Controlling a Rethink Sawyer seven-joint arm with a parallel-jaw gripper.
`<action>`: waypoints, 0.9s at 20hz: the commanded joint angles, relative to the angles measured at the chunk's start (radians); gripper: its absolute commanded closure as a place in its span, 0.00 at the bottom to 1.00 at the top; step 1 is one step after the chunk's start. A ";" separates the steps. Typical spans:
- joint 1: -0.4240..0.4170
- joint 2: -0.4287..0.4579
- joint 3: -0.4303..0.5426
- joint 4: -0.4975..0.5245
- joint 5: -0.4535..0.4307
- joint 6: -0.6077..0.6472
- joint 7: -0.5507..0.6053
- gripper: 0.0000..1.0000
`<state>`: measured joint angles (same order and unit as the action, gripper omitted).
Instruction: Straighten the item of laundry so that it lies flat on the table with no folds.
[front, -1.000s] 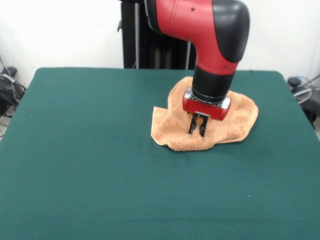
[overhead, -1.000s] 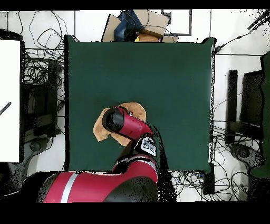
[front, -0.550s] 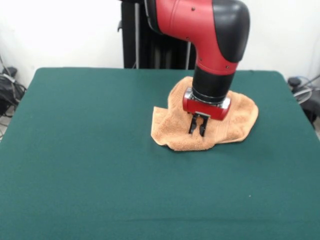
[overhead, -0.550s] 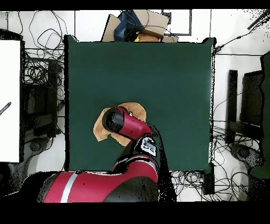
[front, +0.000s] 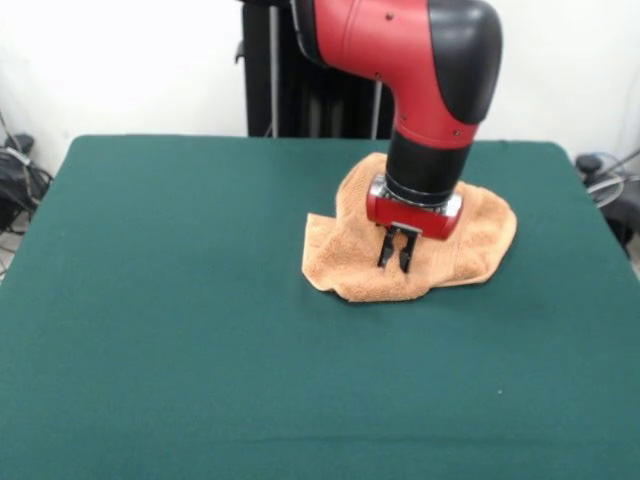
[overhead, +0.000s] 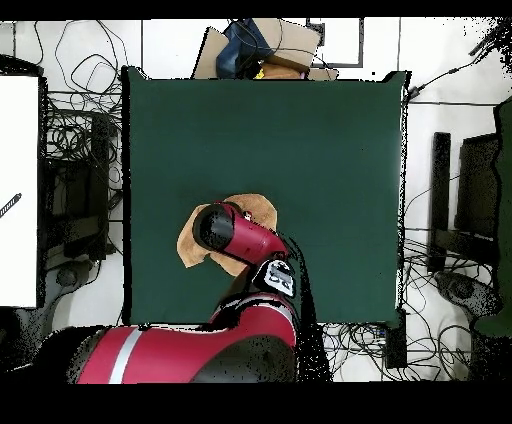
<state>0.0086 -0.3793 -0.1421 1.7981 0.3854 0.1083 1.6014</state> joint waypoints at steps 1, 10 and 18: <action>0.004 0.072 0.002 -0.090 0.051 0.025 0.220 1.00; 0.023 0.009 -0.025 -0.035 0.041 0.052 0.228 1.00; 0.003 -0.052 -0.002 0.036 0.035 0.041 0.242 1.00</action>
<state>0.0285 -0.4051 -0.1727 1.8064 0.3854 0.1077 1.6014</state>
